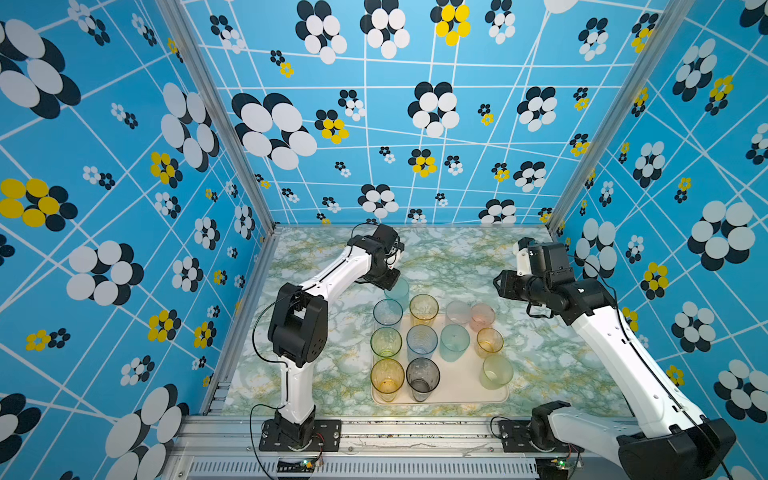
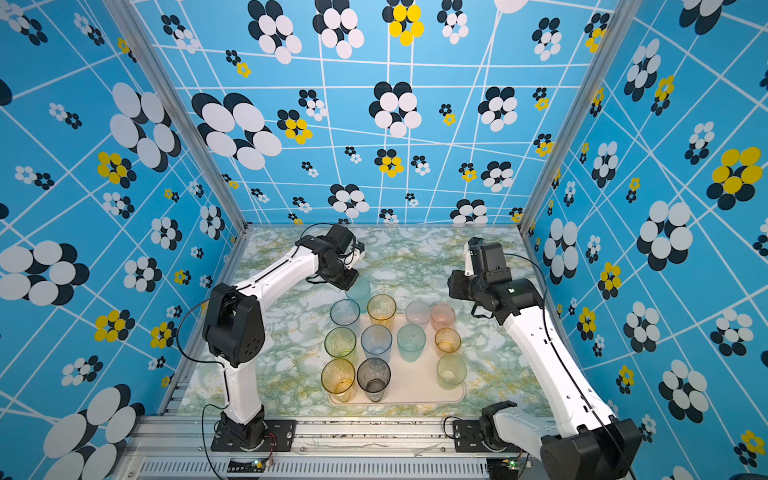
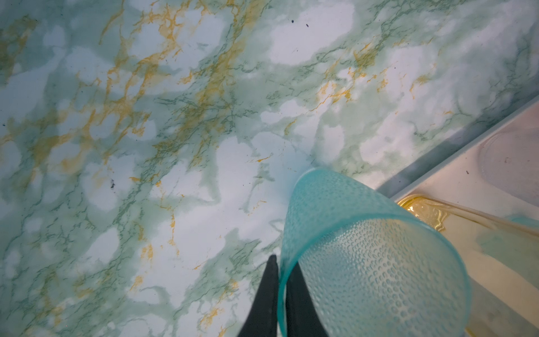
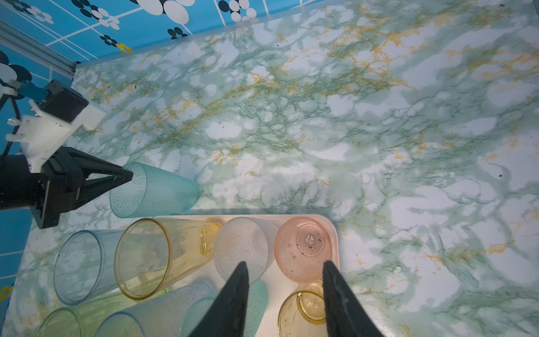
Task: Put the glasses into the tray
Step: 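Close the left gripper on the teal cup and lift it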
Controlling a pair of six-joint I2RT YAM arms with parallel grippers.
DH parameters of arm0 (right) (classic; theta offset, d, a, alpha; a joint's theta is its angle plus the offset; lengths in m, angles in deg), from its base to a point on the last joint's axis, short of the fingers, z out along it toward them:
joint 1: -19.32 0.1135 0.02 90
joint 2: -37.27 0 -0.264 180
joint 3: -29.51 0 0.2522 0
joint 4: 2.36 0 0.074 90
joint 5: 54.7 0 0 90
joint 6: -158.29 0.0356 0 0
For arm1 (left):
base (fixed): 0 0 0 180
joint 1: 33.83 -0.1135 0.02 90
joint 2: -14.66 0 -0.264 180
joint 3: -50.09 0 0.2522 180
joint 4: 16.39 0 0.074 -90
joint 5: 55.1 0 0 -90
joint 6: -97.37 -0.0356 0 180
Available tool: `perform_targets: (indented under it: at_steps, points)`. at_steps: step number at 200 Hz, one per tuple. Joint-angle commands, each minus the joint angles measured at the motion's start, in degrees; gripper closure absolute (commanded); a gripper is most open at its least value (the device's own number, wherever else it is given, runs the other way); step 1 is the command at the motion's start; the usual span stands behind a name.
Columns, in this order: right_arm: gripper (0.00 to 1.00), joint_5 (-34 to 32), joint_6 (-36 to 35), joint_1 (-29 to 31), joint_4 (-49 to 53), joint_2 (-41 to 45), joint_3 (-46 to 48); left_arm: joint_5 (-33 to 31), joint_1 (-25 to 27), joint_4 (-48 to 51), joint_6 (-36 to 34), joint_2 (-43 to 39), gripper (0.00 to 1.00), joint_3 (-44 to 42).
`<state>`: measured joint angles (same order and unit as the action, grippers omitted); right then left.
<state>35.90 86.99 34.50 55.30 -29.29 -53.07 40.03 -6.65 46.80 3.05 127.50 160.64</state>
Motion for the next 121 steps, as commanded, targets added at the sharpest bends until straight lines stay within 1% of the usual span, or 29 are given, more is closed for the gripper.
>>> perform_targets:
  at_steps: [1,39,96,121]
  points:
    - [0.56,0.1,-0.4,-0.4,-0.4,1.0,1.0,-0.6,0.4,1.5,-0.9,1.0,0.93,1.7]
    - [0.56,0.0,-0.4,-0.3,-0.4,1.0,0.9,-1.9,-0.2,-0.5,-0.5,-1.2,0.94,0.5]
    - [0.56,0.0,-0.4,-0.4,-0.5,0.6,1.2,-2.7,-2.9,-5.9,1.0,-6.5,0.96,-2.4]
    - [0.56,-0.2,-0.2,-0.3,-0.6,0.7,1.4,-2.7,-3.2,-9.2,1.6,-11.9,0.96,-4.4]
